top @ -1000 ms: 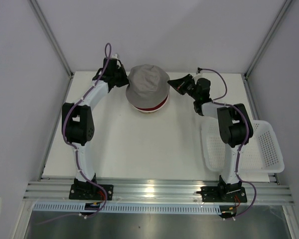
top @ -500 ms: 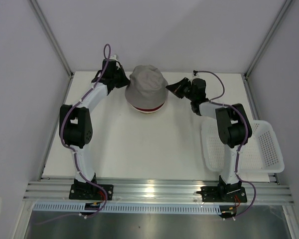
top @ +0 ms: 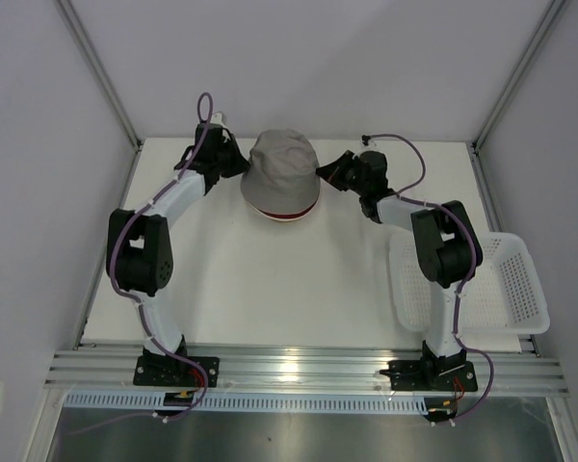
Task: Stack the hats
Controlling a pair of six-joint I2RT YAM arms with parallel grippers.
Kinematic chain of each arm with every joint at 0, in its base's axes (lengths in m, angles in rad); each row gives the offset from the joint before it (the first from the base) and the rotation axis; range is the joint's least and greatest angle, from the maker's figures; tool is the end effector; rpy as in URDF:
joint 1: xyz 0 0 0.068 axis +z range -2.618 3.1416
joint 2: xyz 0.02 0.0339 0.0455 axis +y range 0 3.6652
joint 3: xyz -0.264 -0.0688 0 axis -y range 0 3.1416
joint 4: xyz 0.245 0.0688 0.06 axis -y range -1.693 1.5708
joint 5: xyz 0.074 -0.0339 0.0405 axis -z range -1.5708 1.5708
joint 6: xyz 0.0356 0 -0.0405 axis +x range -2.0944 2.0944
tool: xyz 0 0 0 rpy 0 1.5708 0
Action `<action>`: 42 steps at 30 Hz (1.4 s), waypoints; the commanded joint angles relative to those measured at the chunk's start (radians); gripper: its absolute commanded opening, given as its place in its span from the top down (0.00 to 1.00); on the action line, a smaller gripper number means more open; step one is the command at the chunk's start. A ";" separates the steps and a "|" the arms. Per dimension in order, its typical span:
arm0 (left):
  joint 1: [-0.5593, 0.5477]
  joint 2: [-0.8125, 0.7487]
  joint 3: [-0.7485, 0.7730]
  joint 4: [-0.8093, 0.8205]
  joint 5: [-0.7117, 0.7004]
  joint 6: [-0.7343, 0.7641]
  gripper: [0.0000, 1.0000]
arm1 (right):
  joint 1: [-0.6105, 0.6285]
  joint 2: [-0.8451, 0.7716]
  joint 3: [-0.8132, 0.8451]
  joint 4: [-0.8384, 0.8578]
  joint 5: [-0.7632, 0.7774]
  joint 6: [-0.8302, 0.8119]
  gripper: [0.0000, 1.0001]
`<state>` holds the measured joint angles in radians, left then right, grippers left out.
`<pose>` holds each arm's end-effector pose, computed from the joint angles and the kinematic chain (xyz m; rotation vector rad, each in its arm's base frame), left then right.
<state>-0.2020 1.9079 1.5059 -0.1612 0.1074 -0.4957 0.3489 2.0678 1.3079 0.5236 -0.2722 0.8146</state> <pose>0.4389 -0.0938 0.2636 -0.2545 2.1610 -0.5197 0.4385 0.1697 0.1949 0.2416 1.9171 1.0514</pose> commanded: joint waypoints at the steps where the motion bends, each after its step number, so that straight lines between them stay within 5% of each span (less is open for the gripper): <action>1: 0.000 -0.050 -0.068 -0.049 -0.054 0.029 0.99 | 0.012 0.034 -0.032 -0.169 0.045 -0.077 1.00; 11: 0.000 -0.138 -0.165 0.026 -0.031 0.029 0.94 | 0.007 -0.026 -0.015 -0.200 0.022 -0.103 0.97; 16: 0.001 -0.199 -0.150 -0.009 -0.078 0.040 0.80 | -0.022 -0.107 0.052 -0.306 -0.001 -0.158 0.48; 18: 0.003 -0.242 -0.148 -0.009 -0.086 0.043 0.73 | -0.043 -0.150 0.079 -0.364 -0.004 -0.175 0.42; 25: 0.027 -0.401 -0.130 -0.099 -0.164 0.046 0.19 | -0.174 -0.311 0.202 -0.599 -0.004 -0.251 0.12; 28: 0.036 -0.511 -0.160 -0.155 -0.193 0.034 0.10 | -0.200 -0.428 0.195 -0.669 0.042 -0.320 0.01; 32: 0.033 -0.642 -0.187 -0.290 -0.172 -0.020 0.07 | -0.203 -0.563 0.180 -0.809 0.091 -0.402 0.00; 42: 0.006 -1.076 -0.467 -0.311 -0.017 -0.067 0.00 | -0.202 -0.931 -0.108 -0.794 0.043 -0.396 0.01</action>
<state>-0.1875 0.9188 1.0721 -0.4412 0.0139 -0.5327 0.1440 1.2160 1.2446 -0.2428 -0.2470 0.4393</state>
